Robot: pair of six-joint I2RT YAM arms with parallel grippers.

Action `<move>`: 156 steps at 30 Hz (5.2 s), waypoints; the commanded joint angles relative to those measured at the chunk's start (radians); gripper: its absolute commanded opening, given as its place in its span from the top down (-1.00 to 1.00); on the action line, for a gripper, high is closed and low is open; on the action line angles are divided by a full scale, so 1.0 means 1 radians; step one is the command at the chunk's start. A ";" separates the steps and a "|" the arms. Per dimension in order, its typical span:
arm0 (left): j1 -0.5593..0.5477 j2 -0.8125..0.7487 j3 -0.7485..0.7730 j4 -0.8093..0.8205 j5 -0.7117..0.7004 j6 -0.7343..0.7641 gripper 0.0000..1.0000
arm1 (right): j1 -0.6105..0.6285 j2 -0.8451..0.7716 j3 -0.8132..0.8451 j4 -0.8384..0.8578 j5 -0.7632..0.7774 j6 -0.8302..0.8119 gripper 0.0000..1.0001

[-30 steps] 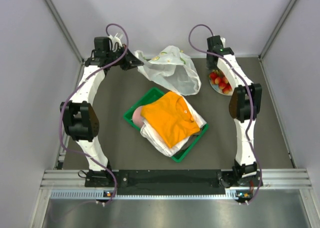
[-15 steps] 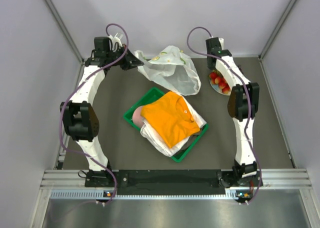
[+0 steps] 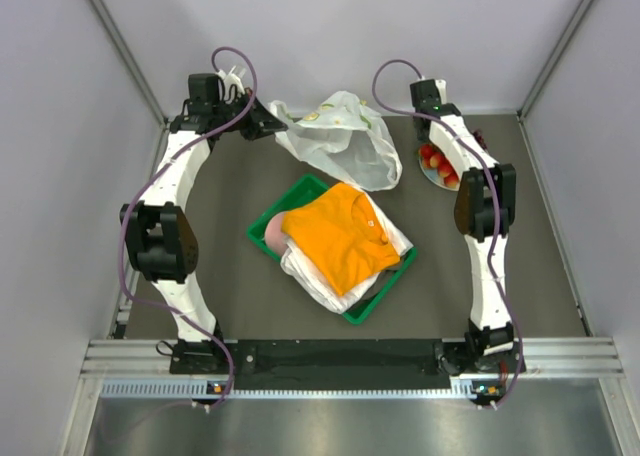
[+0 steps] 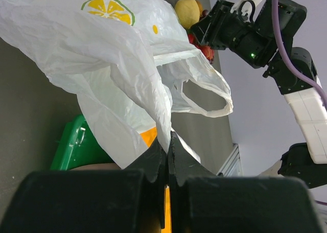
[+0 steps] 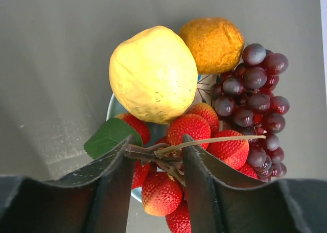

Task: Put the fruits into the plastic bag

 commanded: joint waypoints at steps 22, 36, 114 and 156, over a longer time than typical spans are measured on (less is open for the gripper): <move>-0.003 0.003 -0.037 0.058 0.060 -0.005 1.00 | 0.001 -0.197 -0.171 0.023 -0.046 0.035 0.67; -0.003 -0.009 -0.049 0.092 0.068 -0.036 1.00 | 0.001 -0.325 -0.217 -0.008 -0.090 0.091 1.00; -0.046 -0.071 -0.103 0.302 0.111 -0.214 1.00 | 0.308 -0.300 -0.036 0.012 -0.167 -0.013 1.00; -0.088 -0.052 -0.103 0.360 0.187 -0.278 1.00 | 0.336 -0.147 -0.019 0.480 -0.247 0.067 1.00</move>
